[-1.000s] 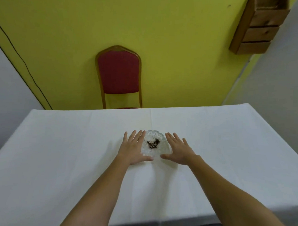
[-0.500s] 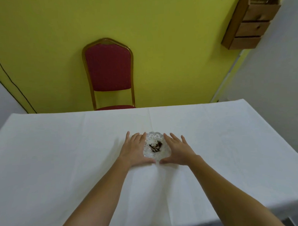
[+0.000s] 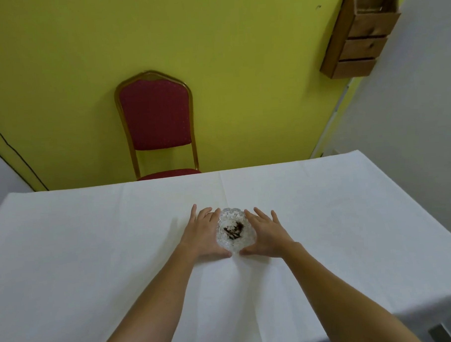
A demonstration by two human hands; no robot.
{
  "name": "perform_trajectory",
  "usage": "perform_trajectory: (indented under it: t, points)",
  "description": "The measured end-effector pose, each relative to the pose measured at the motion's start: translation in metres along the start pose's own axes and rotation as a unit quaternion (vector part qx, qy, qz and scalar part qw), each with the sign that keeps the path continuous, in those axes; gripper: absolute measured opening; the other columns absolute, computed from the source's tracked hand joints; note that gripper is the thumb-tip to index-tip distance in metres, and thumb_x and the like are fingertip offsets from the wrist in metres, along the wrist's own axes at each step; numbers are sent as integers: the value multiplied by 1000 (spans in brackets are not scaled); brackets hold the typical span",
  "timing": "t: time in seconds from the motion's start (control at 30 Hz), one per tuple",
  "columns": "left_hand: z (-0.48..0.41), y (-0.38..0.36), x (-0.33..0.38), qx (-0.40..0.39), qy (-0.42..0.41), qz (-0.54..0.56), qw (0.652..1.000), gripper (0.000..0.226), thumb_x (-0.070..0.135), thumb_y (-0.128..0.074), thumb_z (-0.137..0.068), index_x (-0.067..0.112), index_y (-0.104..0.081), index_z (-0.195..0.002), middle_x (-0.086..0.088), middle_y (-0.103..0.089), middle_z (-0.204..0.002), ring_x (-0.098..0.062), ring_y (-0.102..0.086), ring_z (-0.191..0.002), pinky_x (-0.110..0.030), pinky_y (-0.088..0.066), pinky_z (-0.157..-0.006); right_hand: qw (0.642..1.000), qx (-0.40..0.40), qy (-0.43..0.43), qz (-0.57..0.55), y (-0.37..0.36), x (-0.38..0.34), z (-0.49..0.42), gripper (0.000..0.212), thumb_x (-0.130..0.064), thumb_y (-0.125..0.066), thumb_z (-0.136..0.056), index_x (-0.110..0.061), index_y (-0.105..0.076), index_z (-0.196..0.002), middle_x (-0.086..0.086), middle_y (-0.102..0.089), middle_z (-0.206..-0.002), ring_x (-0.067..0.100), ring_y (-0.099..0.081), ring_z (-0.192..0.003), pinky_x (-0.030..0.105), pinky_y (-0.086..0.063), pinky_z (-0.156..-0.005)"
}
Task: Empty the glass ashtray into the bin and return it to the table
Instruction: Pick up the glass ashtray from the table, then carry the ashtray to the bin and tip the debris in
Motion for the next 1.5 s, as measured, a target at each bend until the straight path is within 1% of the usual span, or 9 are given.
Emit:
perform_trajectory:
  t: [0.13, 0.27, 0.5, 0.73, 0.97, 1.1, 1.23, 1.4, 1.5]
  points:
    - [-1, 10, 8, 20, -3, -9, 1000, 124, 82, -58, -59, 10, -14, -151, -6, -32, -154, -22, -15, -146, -53, 10, -119, 1000, 24, 4, -12, 10, 8, 4, 113, -65, -69, -71, -15, -9, -153, -3, -20, -161, 17, -1, -151, 51, 5, -121]
    - [-12, 33, 27, 47, -18, -11, 999, 125, 83, -58, -58, 10, -14, -151, -4, -34, -153, -21, -17, -145, -52, 10, -119, 997, 64, -2, -30, 36, 23, 14, 114, -63, -71, -69, -15, -11, -153, -3, -20, -161, 16, -3, -151, 50, 4, -121]
    - [-40, 77, 109, 84, -85, -28, 992, 126, 79, -61, -59, 8, -12, -151, -5, -33, -153, -22, -17, -145, -52, 9, -119, 990, 135, -35, -16, 94, 79, 65, 113, -64, -71, -70, -13, -13, -153, -2, -22, -161, 17, -6, -151, 50, 2, -121]
    - [-64, 104, 244, 113, -187, -32, 975, 127, 79, -62, -58, 7, -13, -151, -6, -35, -152, -22, -19, -144, -52, 8, -119, 974, 204, -102, 8, 144, 166, 165, 112, -67, -70, -69, -14, -18, -152, -2, -25, -160, 16, -10, -150, 50, 1, -121]
    - [-61, 104, 404, 119, -296, -30, 947, 125, 76, -64, -60, 6, -14, -151, -7, -36, -152, -23, -21, -144, -53, 7, -119, 946, 254, -199, 9, 162, 257, 296, 111, -63, -73, -68, -13, -20, -152, -2, -28, -159, 16, -13, -150, 48, 0, -121]
    - [-47, 89, 494, 117, -355, -23, 927, 125, 76, -64, -59, 7, -16, -151, -6, -37, -151, -22, -21, -144, -52, 6, -119, 930, 257, -261, 17, 155, 299, 377, 111, -63, -73, -69, -15, -17, -152, 0, -26, -159, 18, -12, -150, 48, 1, -121]
    - [-20, 70, 581, 107, -417, -4, 902, 123, 75, -65, -60, 6, -18, -150, -6, -38, -151, -22, -23, -143, -52, 4, -119, 909, 262, -324, 10, 140, 334, 460, 111, -63, -73, -70, -13, -18, -152, 3, -28, -159, 19, -15, -149, 49, -3, -121]
    - [16, 42, 659, 82, -480, 1, 874, 125, 75, -66, -60, 5, -17, -151, -8, -39, -150, -22, -23, -144, -52, 5, -118, 884, 244, -399, -6, 115, 354, 542, 110, -62, -72, -71, -14, -16, -153, 2, -25, -160, 19, -15, -149, 48, -5, -122]
    - [35, 25, 701, 61, -517, -3, 854, 126, 75, -66, -59, 6, -15, -151, -8, -38, -150, -22, -22, -143, -53, 4, -119, 862, 247, -441, -36, 95, 366, 587, 112, -62, -74, -69, -15, -17, -153, 2, -29, -158, 21, -22, -148, 45, -13, -122]
Point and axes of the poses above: each hand's wrist, its own z-axis away from the middle knuckle, its own y-axis out of the back of the hand, x = y × z, the point moved 10 cm from there along -z, towards the middle knuckle
